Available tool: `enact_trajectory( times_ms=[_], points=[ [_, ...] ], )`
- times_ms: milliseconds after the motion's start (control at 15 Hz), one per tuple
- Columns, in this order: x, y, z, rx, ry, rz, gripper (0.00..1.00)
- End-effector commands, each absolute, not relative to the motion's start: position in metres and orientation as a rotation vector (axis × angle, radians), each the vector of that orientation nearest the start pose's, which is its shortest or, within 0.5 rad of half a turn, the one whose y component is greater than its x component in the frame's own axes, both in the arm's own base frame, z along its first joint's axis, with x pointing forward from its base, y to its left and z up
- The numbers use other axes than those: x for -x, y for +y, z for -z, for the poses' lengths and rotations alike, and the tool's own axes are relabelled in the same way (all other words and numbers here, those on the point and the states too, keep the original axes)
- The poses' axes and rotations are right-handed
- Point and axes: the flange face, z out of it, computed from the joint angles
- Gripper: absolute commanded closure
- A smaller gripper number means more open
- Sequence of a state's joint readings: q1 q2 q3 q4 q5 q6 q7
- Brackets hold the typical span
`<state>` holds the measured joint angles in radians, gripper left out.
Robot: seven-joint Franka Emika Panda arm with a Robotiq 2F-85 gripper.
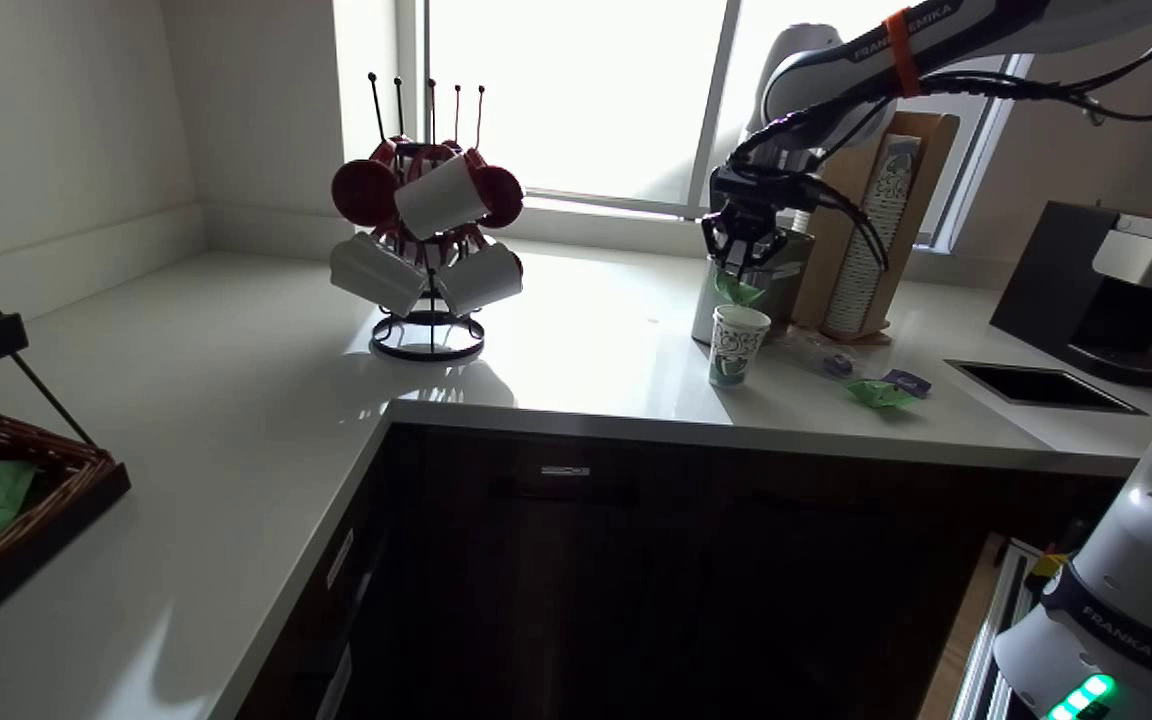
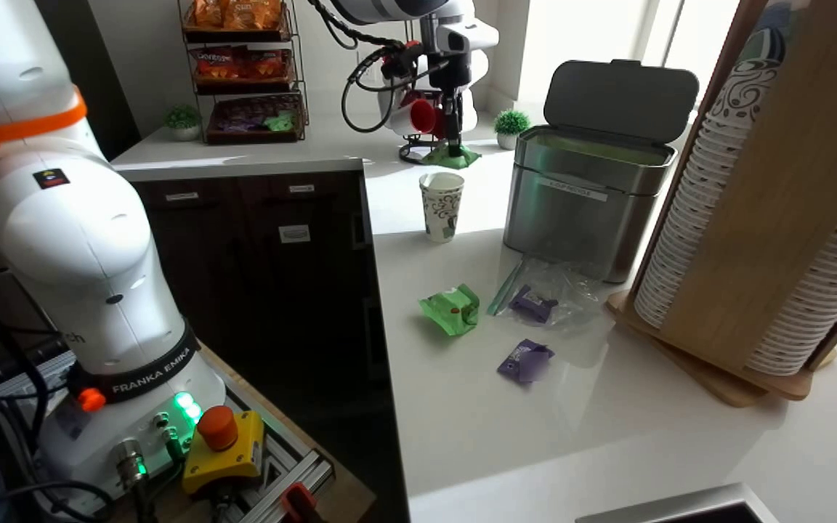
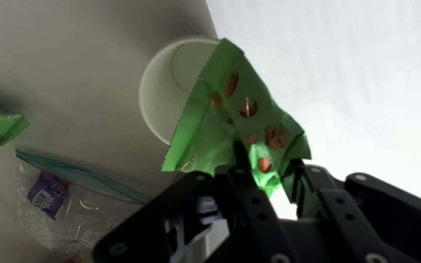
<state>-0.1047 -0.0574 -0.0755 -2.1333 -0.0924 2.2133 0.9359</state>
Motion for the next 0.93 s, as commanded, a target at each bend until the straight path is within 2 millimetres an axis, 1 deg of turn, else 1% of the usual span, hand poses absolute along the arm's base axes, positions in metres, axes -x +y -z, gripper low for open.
enact_trajectory(
  times_ms=[0, 333, 533, 600, 867],
  points=[
    [-0.519, -0.098, -0.447, 2.771, 1.575, 0.184, 0.94],
    [-0.523, -0.098, -0.432, 2.813, 1.563, 0.090, 0.94],
    [-0.532, -0.102, -0.424, 2.792, 1.595, 0.101, 0.94],
    [-0.534, -0.102, -0.423, 2.790, 1.579, 0.087, 0.94],
    [-0.536, -0.099, -0.416, 2.835, 1.559, 0.053, 0.94]
  ],
)
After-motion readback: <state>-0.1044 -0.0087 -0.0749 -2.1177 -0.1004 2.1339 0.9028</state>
